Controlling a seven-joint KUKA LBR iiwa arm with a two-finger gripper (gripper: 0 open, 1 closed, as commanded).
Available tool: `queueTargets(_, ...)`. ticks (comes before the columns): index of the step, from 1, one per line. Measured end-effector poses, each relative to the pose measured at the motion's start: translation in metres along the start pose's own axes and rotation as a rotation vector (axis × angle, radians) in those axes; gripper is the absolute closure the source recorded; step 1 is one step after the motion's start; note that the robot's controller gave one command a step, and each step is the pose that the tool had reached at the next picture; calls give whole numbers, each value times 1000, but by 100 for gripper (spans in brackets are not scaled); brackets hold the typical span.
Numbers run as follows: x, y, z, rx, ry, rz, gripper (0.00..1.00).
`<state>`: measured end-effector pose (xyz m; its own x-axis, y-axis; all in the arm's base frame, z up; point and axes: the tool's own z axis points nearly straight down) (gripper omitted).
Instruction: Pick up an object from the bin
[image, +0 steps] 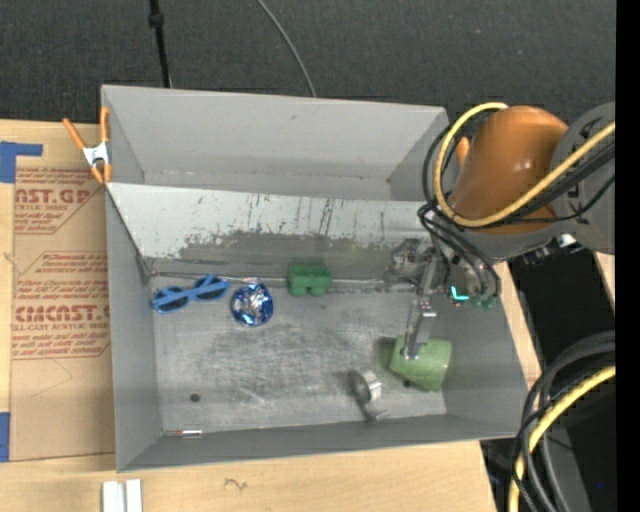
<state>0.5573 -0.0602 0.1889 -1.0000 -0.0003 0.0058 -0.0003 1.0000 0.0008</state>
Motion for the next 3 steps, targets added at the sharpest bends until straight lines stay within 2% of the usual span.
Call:
queueTargets(1,48,-47,95,0,-2,-289,0)
queueTargets(2,46,-43,93,-4,-7,-292,100)
queueTargets(3,43,-46,-47,5,-16,-252,100)
